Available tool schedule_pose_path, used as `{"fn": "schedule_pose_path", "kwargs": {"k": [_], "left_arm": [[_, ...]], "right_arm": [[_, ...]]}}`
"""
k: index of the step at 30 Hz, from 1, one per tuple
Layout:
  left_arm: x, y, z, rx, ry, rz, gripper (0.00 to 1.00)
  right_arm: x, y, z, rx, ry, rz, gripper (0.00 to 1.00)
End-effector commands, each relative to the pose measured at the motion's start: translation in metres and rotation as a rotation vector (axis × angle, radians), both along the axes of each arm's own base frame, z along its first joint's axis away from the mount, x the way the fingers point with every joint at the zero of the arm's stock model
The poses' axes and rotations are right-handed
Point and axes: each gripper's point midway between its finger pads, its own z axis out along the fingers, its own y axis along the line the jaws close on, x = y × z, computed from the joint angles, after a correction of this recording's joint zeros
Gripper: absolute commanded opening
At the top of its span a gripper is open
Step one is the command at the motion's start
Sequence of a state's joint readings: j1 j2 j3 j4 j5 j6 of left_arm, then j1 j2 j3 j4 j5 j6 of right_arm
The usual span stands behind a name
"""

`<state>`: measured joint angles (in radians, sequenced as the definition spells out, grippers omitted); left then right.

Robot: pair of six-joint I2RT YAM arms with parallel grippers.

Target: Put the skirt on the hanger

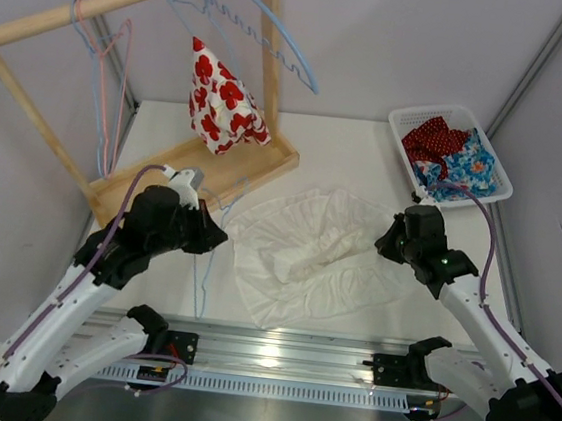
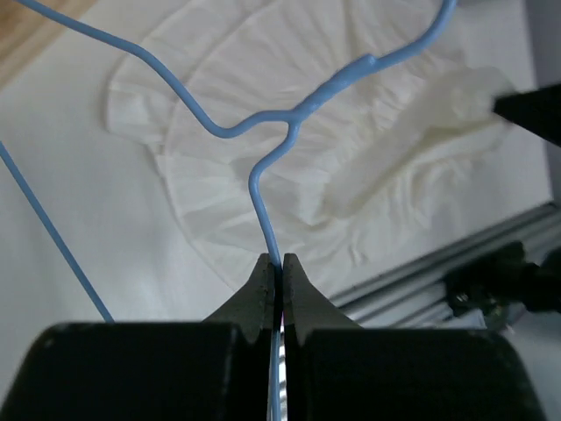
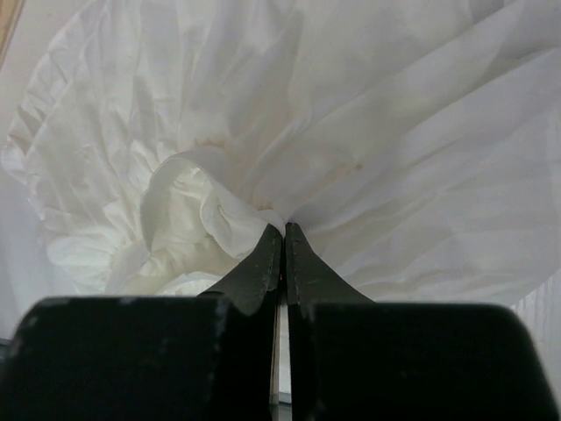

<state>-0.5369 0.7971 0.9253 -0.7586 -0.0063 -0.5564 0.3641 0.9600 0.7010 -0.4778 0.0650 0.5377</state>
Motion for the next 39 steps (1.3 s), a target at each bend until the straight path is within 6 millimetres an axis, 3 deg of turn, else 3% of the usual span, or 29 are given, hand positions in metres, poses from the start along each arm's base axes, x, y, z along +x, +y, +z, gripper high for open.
{"fn": "schedule_pose_path", "kwargs": {"k": [1, 4, 8, 10, 14, 16, 19, 25, 30, 33, 39], "left_arm": [[-0.066, -0.032, 0.033, -0.187, 0.06, -0.289, 0.0], [-0.095, -0.046, 0.047, -0.281, 0.018, -0.465, 0.0], [-0.111, -0.061, 0.053, -0.316, 0.039, -0.599, 0.0], [-0.114, -0.07, 0.053, -0.312, 0.048, -0.652, 0.0], [-0.14, -0.098, 0.065, -0.313, 0.027, -0.871, 0.0], [-0.148, -0.112, 0.079, -0.35, -0.008, -0.951, 0.0], [-0.156, -0.124, 0.084, -0.384, 0.009, -1.035, 0.0], [-0.152, -0.142, 0.09, -0.389, -0.014, -1.146, 0.0], [-0.146, -0.159, 0.091, -0.398, 0.003, -1.207, 0.0], [-0.141, -0.166, 0.082, -0.396, 0.024, -1.214, 0.0], [-0.126, -0.185, 0.056, -0.399, 0.07, -1.185, 0.0]], "right_arm": [[0.018, 0.004, 0.024, 0.005, -0.06, 0.004, 0.0], [0.014, 0.008, 0.02, 0.021, -0.046, 0.026, 0.0], [0.01, 0.011, 0.038, 0.041, -0.105, 0.057, 0.0], [0.008, 0.003, 0.043, 0.016, -0.134, 0.036, 0.0], [0.007, -0.013, 0.038, -0.048, -0.115, -0.01, 0.0], [0.008, -0.011, 0.038, -0.042, -0.123, 0.0, 0.0], [0.011, -0.007, 0.044, -0.035, -0.15, 0.032, 0.0], [0.027, 0.005, 0.081, -0.029, -0.283, 0.128, 0.0], [0.035, 0.012, 0.088, -0.043, -0.29, 0.169, 0.0], [0.037, 0.009, 0.092, -0.054, -0.3, 0.161, 0.0], [0.025, 0.022, 0.119, 0.015, -0.336, 0.219, 0.0]]}}
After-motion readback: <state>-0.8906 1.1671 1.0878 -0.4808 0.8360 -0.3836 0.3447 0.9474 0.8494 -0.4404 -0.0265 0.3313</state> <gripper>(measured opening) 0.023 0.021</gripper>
